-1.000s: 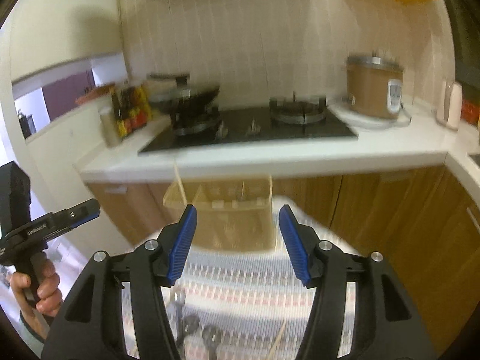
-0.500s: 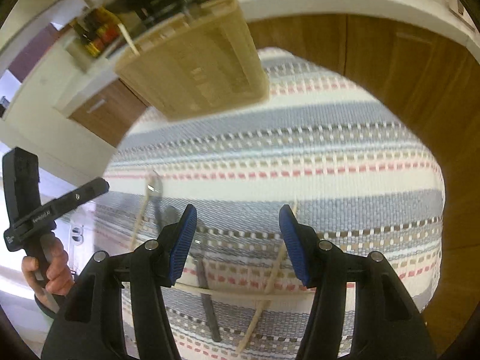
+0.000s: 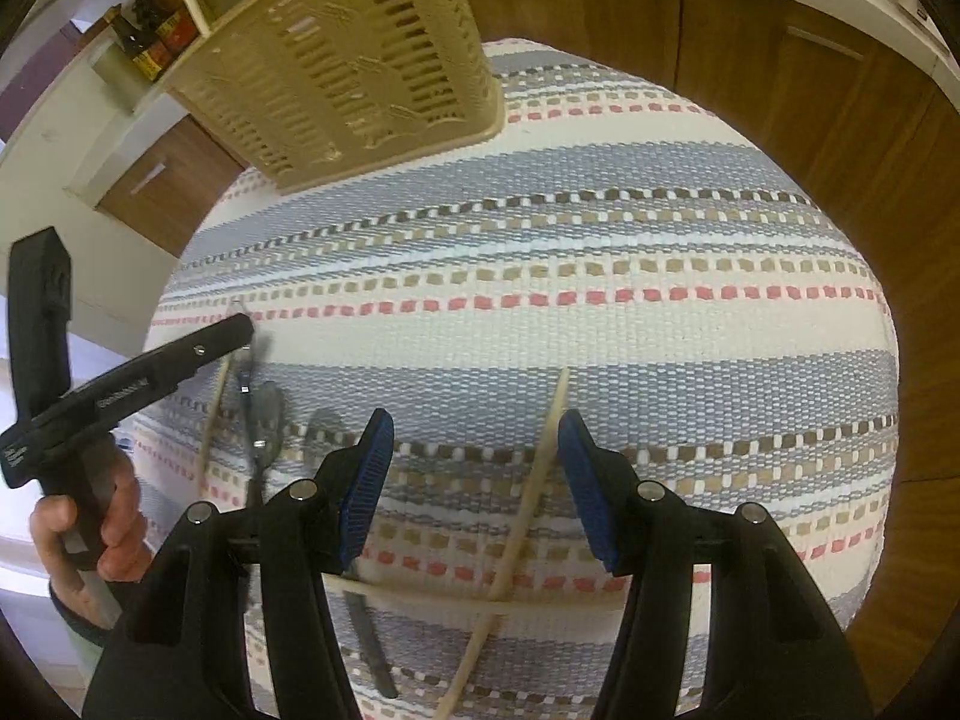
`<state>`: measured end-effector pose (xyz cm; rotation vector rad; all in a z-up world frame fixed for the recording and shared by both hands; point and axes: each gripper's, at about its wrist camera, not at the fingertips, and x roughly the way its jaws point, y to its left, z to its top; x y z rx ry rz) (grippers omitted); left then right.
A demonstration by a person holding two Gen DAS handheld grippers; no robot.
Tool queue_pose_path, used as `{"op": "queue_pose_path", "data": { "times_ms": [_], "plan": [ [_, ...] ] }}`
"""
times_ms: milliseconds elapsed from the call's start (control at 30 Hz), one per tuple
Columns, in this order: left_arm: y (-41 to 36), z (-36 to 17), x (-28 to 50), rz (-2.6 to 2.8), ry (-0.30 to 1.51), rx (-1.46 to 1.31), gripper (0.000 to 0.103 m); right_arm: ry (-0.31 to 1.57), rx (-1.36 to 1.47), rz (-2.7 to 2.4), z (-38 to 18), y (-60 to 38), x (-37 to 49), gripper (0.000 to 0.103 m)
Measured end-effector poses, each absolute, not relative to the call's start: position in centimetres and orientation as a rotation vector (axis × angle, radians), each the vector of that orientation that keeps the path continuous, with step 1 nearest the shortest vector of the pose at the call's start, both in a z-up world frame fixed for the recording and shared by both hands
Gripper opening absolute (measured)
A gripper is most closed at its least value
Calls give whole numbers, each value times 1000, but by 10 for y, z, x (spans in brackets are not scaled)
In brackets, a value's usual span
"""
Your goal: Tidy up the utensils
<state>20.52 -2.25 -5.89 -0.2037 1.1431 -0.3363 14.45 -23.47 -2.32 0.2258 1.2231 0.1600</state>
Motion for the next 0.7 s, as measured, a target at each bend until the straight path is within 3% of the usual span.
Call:
{"op": "queue_pose_path", "data": {
  "times_ms": [700],
  "plan": [
    [-111, -66, 209, -208, 1067, 97, 49, 1263, 260, 169, -41, -243, 150, 54]
  ]
}}
